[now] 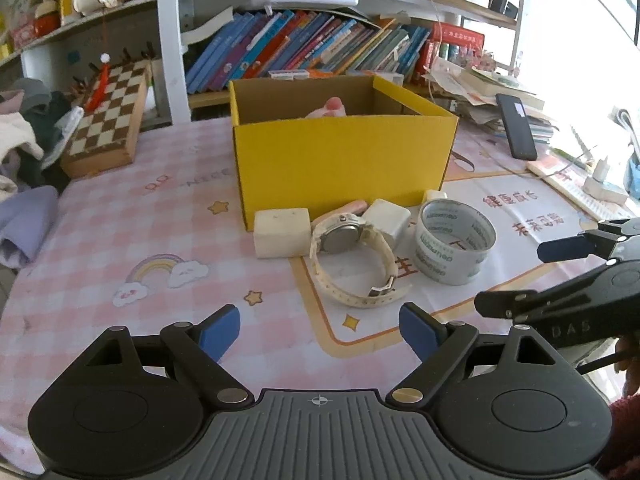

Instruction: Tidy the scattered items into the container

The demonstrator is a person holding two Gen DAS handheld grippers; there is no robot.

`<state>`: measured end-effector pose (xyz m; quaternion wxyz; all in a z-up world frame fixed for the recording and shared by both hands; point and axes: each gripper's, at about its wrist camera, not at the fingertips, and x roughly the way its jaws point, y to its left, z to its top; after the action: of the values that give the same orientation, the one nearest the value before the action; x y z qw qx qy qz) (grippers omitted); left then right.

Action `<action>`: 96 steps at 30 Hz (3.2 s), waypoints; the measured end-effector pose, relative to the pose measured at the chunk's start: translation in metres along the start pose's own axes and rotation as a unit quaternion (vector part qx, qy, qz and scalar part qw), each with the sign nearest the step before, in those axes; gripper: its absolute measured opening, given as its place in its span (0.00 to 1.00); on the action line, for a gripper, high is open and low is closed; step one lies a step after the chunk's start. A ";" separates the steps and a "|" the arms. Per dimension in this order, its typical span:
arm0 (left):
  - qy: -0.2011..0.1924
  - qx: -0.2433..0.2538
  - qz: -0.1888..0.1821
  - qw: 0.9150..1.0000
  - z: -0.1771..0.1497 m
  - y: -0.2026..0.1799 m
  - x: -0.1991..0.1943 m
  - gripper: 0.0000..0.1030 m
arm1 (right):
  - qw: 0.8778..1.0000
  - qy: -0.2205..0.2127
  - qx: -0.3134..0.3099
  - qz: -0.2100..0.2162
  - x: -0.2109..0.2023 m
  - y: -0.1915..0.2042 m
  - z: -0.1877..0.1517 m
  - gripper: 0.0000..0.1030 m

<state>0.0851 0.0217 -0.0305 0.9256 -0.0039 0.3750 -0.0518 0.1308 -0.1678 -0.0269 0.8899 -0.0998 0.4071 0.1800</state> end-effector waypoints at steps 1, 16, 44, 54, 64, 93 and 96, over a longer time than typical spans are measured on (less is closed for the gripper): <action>0.009 -0.007 0.001 1.000 0.000 0.002 0.004 0.86 | 1.000 0.003 0.003 0.001 0.002 -0.002 0.001 0.89; -0.001 0.005 -0.015 1.000 0.026 0.002 0.027 0.85 | 1.000 0.010 0.006 -0.008 0.022 -0.017 0.027 0.89; 0.077 -0.023 -0.012 0.997 0.035 0.006 0.088 0.45 | 0.998 0.037 -0.043 0.040 0.064 -0.025 0.054 0.88; 0.083 -0.025 -0.021 0.996 0.034 0.004 0.090 0.10 | 0.996 0.049 -0.041 0.058 0.070 -0.029 0.053 0.79; 0.075 -0.043 -0.034 0.996 0.032 0.005 0.080 0.00 | 0.997 0.043 -0.035 0.049 0.061 -0.033 0.048 0.79; -0.032 -0.043 -0.062 0.997 0.047 0.007 0.015 0.00 | 0.998 -0.020 -0.003 0.051 0.004 -0.034 0.049 0.78; -0.049 -0.047 -0.062 0.996 0.053 0.010 0.006 0.00 | 0.998 -0.025 0.002 0.053 -0.001 -0.034 0.053 0.78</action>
<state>0.1271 0.0297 0.0027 0.9366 -0.0734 0.3302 -0.0911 0.1804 -0.1822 0.0098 0.8894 -0.0714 0.3895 0.2284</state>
